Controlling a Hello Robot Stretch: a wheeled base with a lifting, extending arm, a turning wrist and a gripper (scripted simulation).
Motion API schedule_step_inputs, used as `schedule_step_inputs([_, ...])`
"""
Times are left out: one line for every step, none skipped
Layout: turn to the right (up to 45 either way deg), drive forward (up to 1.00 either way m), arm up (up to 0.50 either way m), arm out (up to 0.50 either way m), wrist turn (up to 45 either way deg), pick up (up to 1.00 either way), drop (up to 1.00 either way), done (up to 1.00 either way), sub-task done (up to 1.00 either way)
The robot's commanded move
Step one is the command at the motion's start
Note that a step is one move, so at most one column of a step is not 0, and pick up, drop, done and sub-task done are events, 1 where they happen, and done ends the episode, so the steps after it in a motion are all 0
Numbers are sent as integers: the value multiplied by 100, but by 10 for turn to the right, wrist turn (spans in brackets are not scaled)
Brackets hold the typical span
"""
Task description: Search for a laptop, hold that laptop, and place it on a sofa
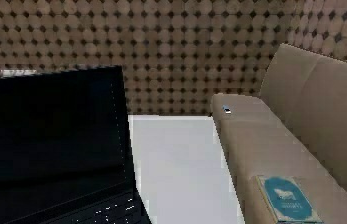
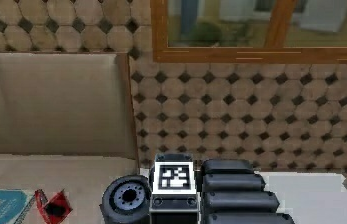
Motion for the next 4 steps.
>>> schedule_step_inputs([-60,0,0,0,0,0,0,0,0])
schedule_step_inputs([0,10,0,0,0,0,0,0,0])
schedule_step_inputs([60,0,0,0,0,0,0,0,0])
schedule_step_inputs([0,100,0,0,0,0,0,0,0])
